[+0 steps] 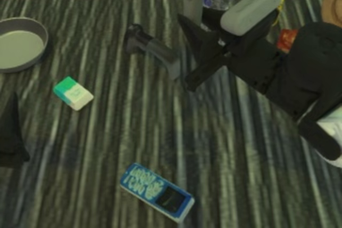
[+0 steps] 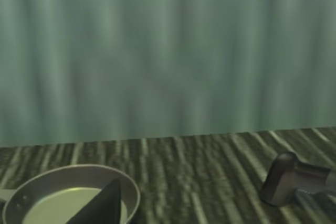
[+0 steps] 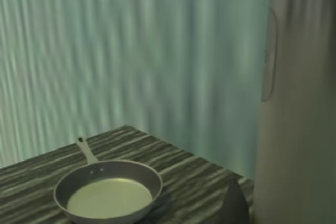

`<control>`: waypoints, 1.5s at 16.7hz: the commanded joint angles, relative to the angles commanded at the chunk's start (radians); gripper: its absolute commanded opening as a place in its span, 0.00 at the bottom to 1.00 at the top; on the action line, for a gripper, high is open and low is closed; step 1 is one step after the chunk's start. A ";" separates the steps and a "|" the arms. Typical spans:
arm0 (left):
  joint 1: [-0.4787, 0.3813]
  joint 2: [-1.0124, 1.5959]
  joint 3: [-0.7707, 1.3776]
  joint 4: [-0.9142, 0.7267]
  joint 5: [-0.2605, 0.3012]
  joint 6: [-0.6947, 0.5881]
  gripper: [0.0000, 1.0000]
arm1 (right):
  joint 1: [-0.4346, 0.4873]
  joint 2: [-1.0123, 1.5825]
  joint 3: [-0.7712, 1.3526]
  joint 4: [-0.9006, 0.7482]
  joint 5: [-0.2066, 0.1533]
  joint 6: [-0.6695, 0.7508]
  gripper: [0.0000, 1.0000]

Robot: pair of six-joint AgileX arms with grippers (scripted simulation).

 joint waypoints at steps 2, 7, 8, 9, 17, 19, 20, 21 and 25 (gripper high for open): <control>-0.045 0.138 0.079 0.052 0.061 0.003 1.00 | 0.000 0.000 0.000 0.000 0.000 0.000 0.00; -0.175 0.553 0.293 0.189 0.236 0.008 1.00 | 0.000 0.000 0.000 0.000 0.000 0.000 0.00; -0.200 0.625 0.334 0.215 0.270 0.009 1.00 | 0.000 0.000 0.000 0.000 0.000 0.000 0.00; -0.225 0.691 0.374 0.241 0.302 0.010 1.00 | 0.000 0.000 0.000 0.000 0.000 0.000 0.00; -0.339 1.010 0.573 0.374 0.455 0.019 1.00 | 0.000 0.000 0.000 0.000 0.000 0.000 0.00; -0.339 1.010 0.573 0.374 0.455 0.019 1.00 | 0.000 0.000 0.000 0.000 0.000 0.000 0.00; -0.339 1.010 0.573 0.374 0.455 0.019 1.00 | 0.000 0.000 0.000 0.000 0.000 0.000 0.00; -0.334 1.006 0.569 0.372 0.453 0.019 1.00 | 0.000 0.000 0.000 0.000 0.000 0.000 0.00; -0.371 1.082 0.631 0.394 0.424 0.018 1.00 | 0.000 0.000 0.000 0.000 0.000 0.000 0.00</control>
